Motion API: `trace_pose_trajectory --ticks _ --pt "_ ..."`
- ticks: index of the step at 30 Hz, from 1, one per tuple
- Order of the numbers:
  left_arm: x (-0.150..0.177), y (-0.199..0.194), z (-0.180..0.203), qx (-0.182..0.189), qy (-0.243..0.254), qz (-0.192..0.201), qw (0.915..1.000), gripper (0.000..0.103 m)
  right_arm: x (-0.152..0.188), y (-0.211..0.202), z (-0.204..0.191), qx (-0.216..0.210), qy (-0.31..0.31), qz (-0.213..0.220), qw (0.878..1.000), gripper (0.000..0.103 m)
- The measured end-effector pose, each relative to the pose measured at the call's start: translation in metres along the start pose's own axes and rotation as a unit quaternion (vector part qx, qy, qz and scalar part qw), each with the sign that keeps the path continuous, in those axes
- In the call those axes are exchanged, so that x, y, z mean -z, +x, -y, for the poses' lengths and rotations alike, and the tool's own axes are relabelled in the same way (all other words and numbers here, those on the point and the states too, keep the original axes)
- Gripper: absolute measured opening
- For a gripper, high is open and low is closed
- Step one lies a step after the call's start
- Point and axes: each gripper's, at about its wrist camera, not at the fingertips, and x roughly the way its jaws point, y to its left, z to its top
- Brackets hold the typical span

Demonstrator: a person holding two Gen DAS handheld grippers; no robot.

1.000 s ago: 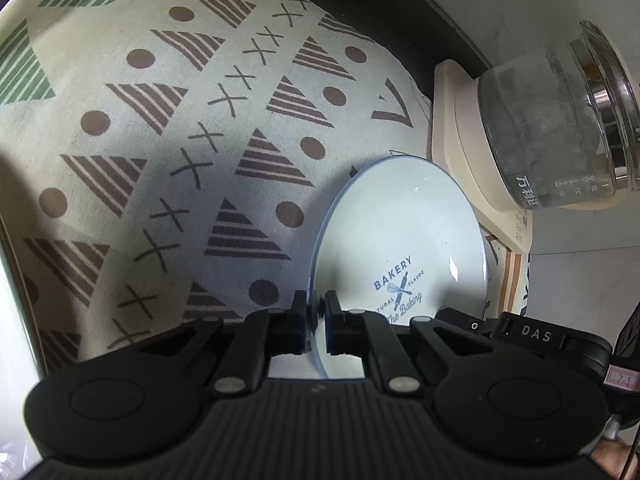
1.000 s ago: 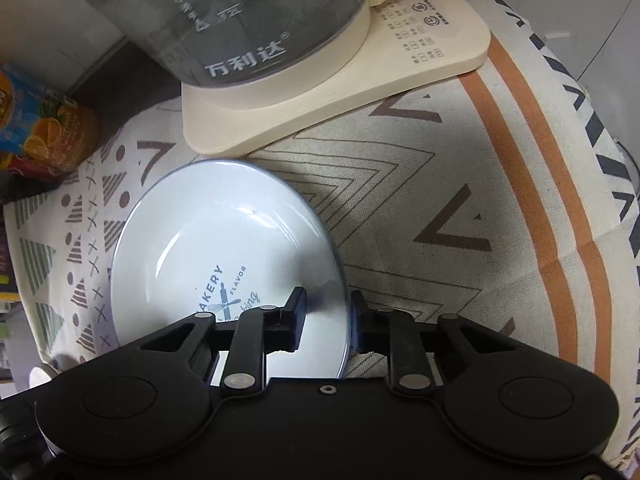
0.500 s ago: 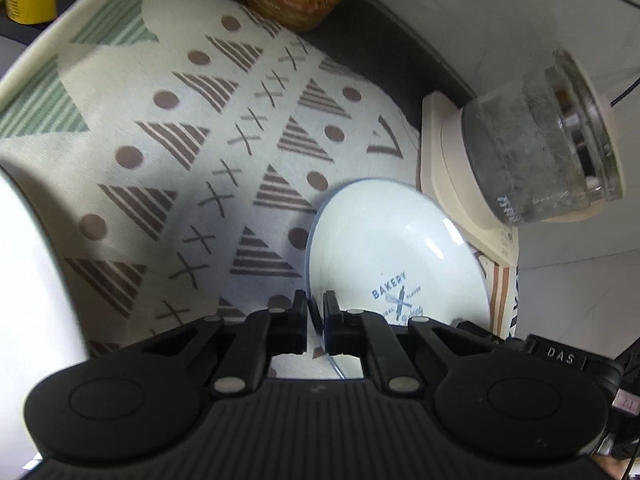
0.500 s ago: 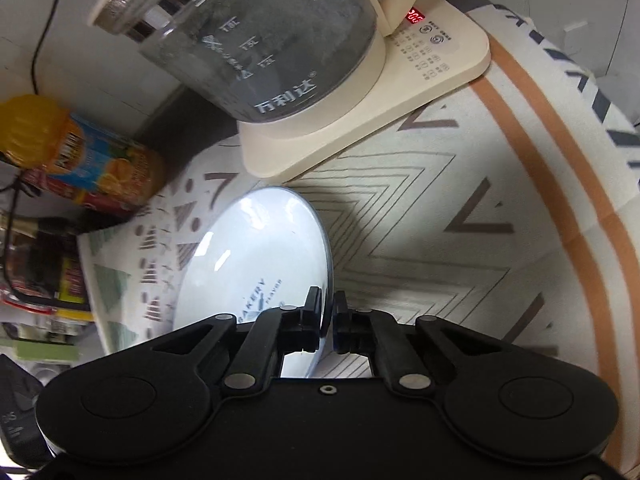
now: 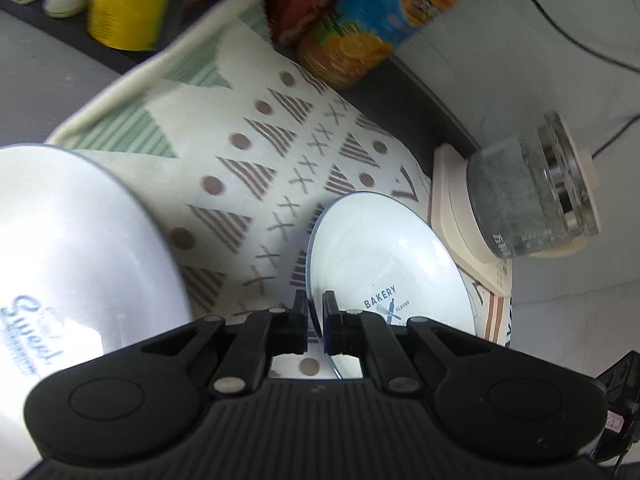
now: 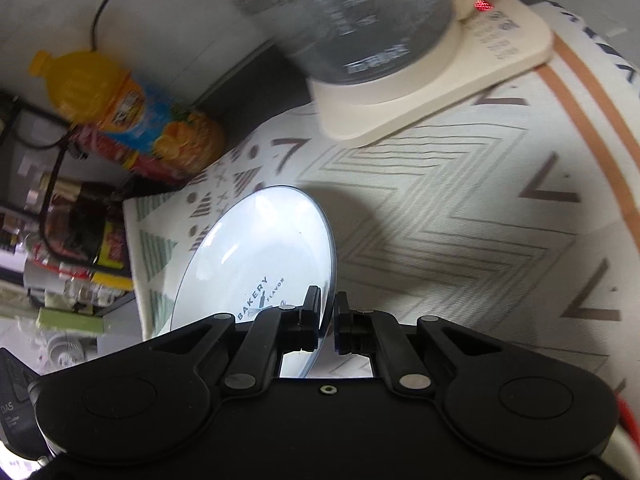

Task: Organize plates and bowls
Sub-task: 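Lift the 'BAKERY' plate and carry it to the plates held by the left gripper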

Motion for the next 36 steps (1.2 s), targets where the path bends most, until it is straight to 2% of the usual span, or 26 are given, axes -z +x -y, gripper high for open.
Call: trace_pose_trajectory --ticks 11,19,27,36 --pt "0.009 -0.053 -0.034 -0.015 -0.038 0.052 0.9978 0.005 0.016 0.006 -0.039 -0.044 -0.063 -0.017 0.997 0.007" --pt "0.020 -0.083 -0.059 -0.023 -0.067 0.083 0.9940 0.004 0.030 0.008 -0.066 -0.061 -0.104 -0.031 0.992 0.007" --pt "0.034 -0.108 -0.090 -0.033 -0.105 0.099 0.9889 0.005 0.048 0.017 -0.091 -0.072 -0.141 -0.054 0.986 0.007" --pt "0.045 -0.116 -0.119 -0.049 -0.135 0.103 0.9843 0.005 0.068 0.028 -0.113 -0.069 -0.180 -0.072 0.979 0.008"
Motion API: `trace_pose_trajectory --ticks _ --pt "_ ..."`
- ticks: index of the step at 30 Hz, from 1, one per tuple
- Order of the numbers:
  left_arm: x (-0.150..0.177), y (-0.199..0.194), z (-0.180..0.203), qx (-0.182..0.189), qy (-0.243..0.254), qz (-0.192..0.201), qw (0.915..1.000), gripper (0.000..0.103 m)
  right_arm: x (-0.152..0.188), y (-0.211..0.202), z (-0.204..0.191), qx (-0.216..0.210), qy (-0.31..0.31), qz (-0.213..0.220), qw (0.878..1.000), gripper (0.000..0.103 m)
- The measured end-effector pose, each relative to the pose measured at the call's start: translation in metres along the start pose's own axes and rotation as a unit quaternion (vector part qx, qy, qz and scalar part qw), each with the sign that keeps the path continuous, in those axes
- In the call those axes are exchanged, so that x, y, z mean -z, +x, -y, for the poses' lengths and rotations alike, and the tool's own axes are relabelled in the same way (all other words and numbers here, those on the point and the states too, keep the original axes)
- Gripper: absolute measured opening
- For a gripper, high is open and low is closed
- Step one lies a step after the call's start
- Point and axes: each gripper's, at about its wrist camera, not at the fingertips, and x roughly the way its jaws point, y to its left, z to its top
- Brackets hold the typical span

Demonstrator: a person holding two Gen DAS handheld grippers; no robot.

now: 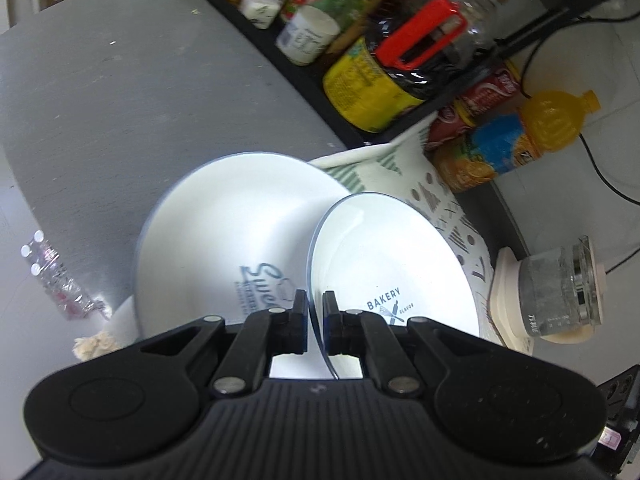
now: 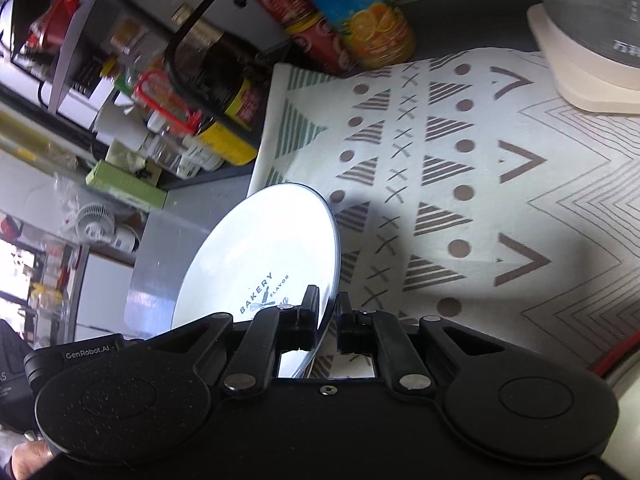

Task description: Organize plates and bowls

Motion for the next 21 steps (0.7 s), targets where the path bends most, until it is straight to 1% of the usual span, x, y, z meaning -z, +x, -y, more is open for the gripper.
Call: trace_pose_trajectory --ticks 6,10,21 --pt "0.001 0.004 -0.018 -0.009 -0.012 -0.009 0.9999 0.005 0.002 0.006 -0.015 0.007 -0.033 -0.004 0.999 0.009" --pt "0.002 0.009 -0.026 -0.014 -0.017 -0.018 0.9996 0.005 0.004 0.010 -0.024 0.019 -0.053 -0.006 0.998 0.009" --pt "0.002 0.020 -0.035 -0.028 -0.019 -0.040 0.9986 0.008 0.013 0.014 -0.038 0.049 -0.086 -0.006 0.995 0.009"
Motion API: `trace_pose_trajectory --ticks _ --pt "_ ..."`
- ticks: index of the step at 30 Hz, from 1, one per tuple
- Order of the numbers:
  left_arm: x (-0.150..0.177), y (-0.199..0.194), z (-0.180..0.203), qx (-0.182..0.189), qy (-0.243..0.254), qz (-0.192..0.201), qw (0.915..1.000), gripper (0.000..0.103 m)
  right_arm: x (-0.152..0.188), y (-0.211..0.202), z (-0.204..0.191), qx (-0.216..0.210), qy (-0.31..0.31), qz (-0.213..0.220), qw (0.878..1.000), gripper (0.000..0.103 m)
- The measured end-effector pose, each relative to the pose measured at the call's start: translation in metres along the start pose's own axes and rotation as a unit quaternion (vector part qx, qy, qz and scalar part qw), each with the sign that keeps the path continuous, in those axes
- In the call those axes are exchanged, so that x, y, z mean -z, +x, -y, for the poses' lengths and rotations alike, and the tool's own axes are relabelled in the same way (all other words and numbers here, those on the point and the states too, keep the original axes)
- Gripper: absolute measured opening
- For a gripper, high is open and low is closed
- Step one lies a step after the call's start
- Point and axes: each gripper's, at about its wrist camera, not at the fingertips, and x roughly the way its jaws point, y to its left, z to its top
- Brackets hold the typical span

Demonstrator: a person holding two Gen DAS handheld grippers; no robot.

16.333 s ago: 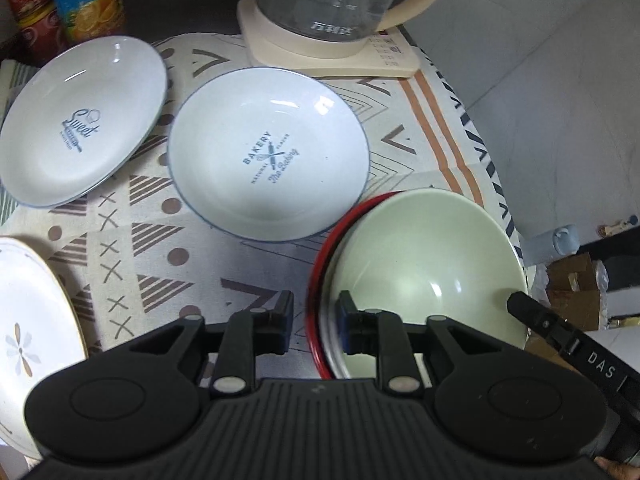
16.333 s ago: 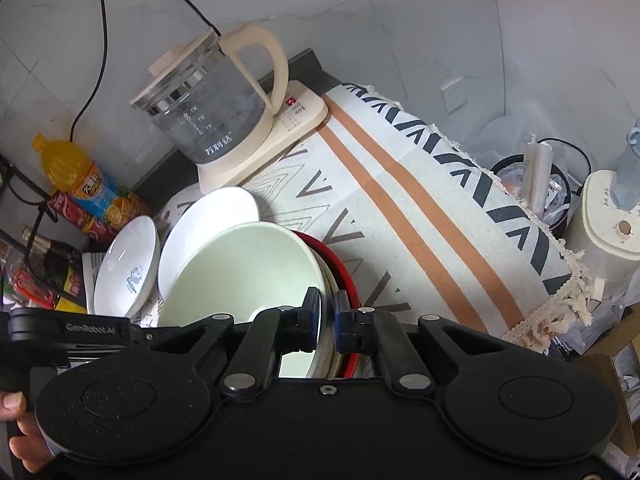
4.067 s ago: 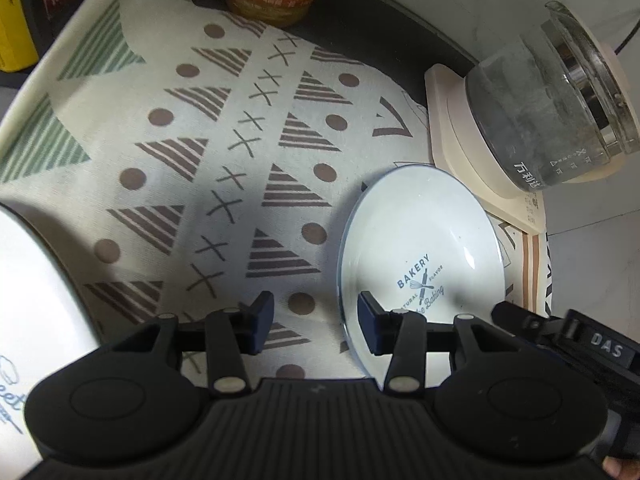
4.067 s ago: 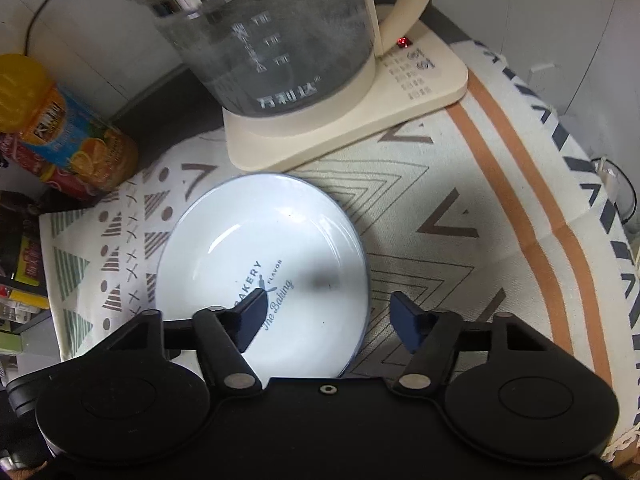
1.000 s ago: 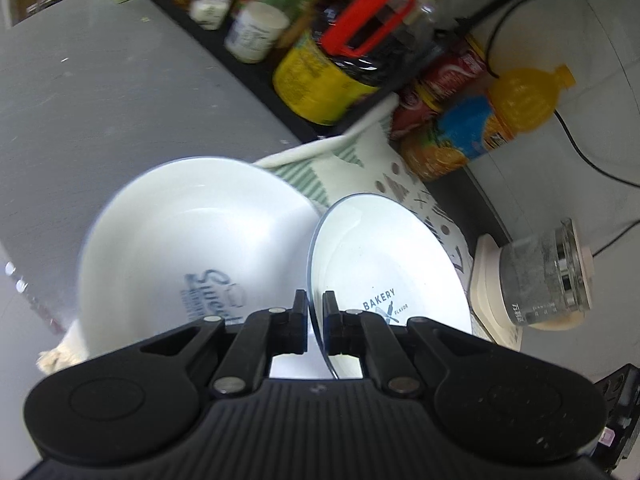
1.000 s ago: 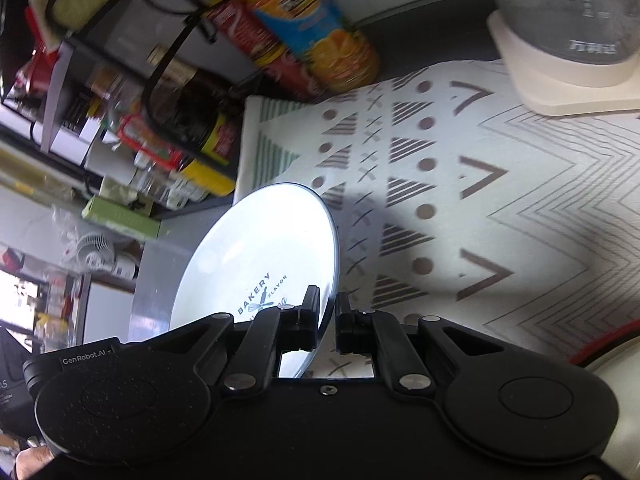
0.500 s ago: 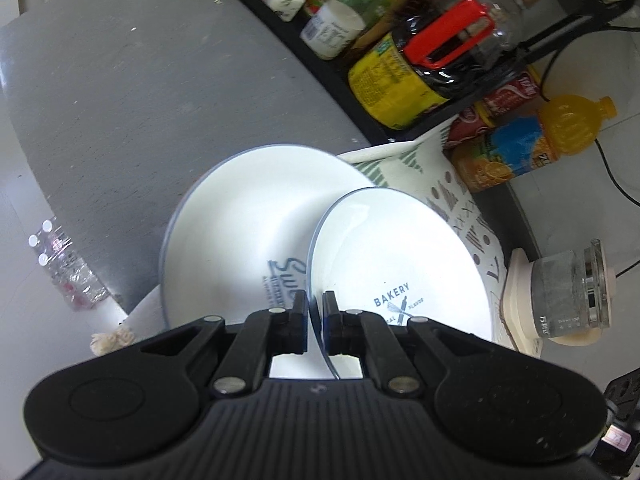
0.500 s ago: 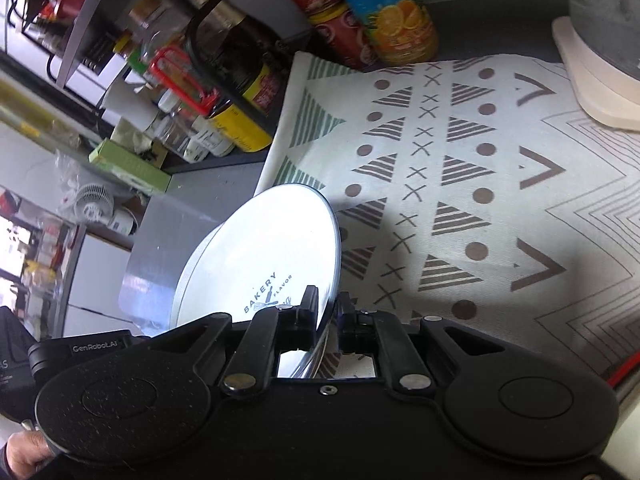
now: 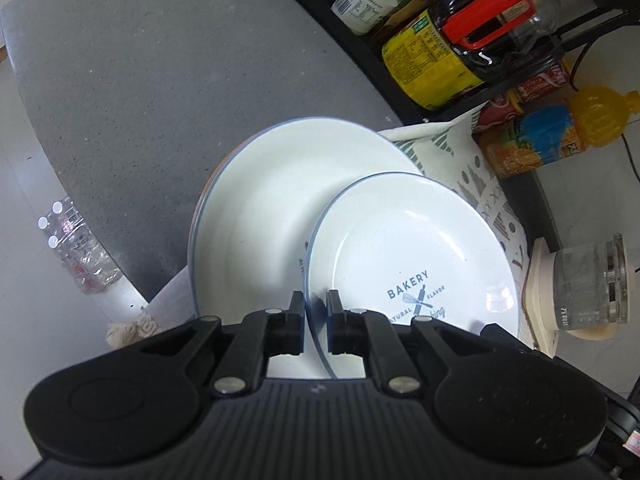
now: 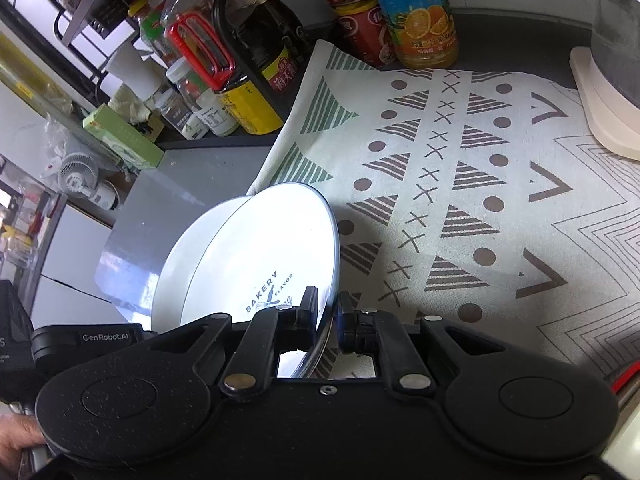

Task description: Organize plates and bowls

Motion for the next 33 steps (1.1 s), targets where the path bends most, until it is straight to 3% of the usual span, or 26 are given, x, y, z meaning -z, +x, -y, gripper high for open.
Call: trace_pose_trajectory --ticks 4,16,26,28,32,33 --pt "-0.001 0.003 -0.001 -0.012 0.003 -0.005 0.9999 0.009 0.005 0.003 -0.009 0.015 -0.028 -0.001 0.999 0.009" --pt "-0.005 0.006 -0.002 -0.022 0.016 -0.017 0.9995 0.010 0.011 0.010 -0.012 0.024 -0.022 -0.002 0.999 0.008" --pt "-0.024 0.001 0.009 -0.057 0.071 -0.045 0.9949 0.010 0.013 0.016 -0.012 0.019 -0.011 -0.012 1.000 0.007" --pt "-0.028 -0.005 0.011 -0.062 0.083 -0.040 0.9938 0.015 0.012 0.016 -0.011 0.018 -0.009 -0.012 1.000 0.007" --pt "-0.036 -0.015 0.012 -0.072 0.096 -0.028 0.9924 0.040 0.011 0.018 -0.012 0.021 -0.011 -0.016 1.000 0.007" --pt "-0.037 -0.018 0.012 -0.073 0.098 -0.024 0.9922 0.042 0.011 0.019 -0.012 0.022 -0.011 -0.018 1.000 0.007"
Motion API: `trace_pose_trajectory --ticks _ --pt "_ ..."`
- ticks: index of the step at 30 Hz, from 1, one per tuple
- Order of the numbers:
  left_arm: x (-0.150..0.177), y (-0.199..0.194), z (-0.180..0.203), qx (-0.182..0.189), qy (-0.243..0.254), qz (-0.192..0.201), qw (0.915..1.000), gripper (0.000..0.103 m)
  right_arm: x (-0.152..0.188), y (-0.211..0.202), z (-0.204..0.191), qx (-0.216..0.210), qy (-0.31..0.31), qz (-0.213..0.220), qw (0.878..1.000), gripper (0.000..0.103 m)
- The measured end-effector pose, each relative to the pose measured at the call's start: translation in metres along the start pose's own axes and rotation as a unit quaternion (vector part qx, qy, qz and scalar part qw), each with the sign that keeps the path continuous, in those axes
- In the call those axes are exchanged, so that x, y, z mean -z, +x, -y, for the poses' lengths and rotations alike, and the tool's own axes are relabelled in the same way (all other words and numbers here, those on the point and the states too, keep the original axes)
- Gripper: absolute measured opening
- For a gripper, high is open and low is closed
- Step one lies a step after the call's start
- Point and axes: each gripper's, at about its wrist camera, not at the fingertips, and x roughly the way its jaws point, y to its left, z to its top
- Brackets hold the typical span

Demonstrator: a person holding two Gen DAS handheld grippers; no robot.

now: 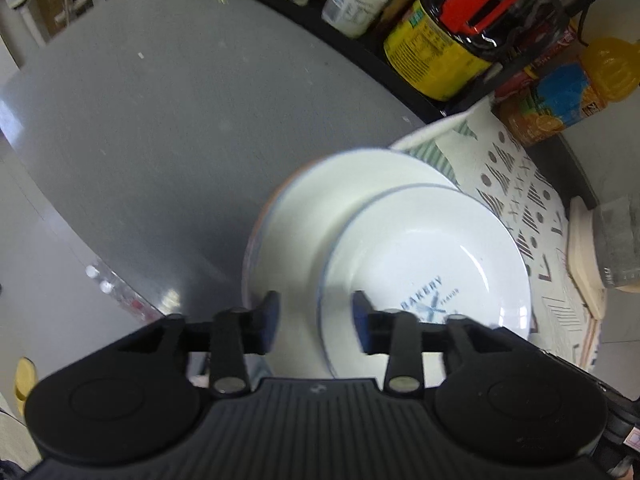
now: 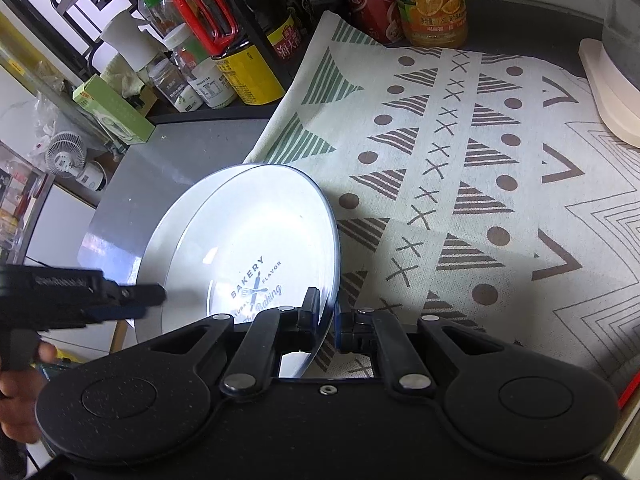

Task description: Organize plates and bowls

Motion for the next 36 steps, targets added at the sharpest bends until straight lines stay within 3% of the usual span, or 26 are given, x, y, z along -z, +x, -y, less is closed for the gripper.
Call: trace_pose_trajectory --ticks 6,10,12,17,25,36 --pt "-0.007 0.000 -0.002 0.012 0.013 0.007 0.9998 0.043 0.000 0.004 0.001 0.001 0.008 -0.006 1.000 0.007" --pt "-0.009 -0.006 0.000 -0.001 0.023 0.015 0.9996 0.044 -0.001 0.005 0.002 0.002 0.012 -0.007 1.000 0.008" --pt "-0.010 -0.008 -0.002 -0.011 0.029 0.023 0.9993 0.050 -0.001 0.006 0.002 0.004 0.012 -0.007 1.000 0.008" --pt "-0.010 0.007 -0.014 -0.017 0.015 0.005 0.9997 0.051 -0.001 0.008 0.003 0.007 0.011 -0.011 1.000 0.010" --pt "-0.010 0.014 -0.015 -0.013 0.010 0.018 0.9997 0.051 -0.003 0.014 0.004 0.010 0.017 -0.016 1.000 0.014" --pt "-0.013 0.013 -0.026 0.022 -0.015 0.030 0.9992 0.036 0.000 0.028 0.000 0.007 0.022 -0.033 0.999 0.017"
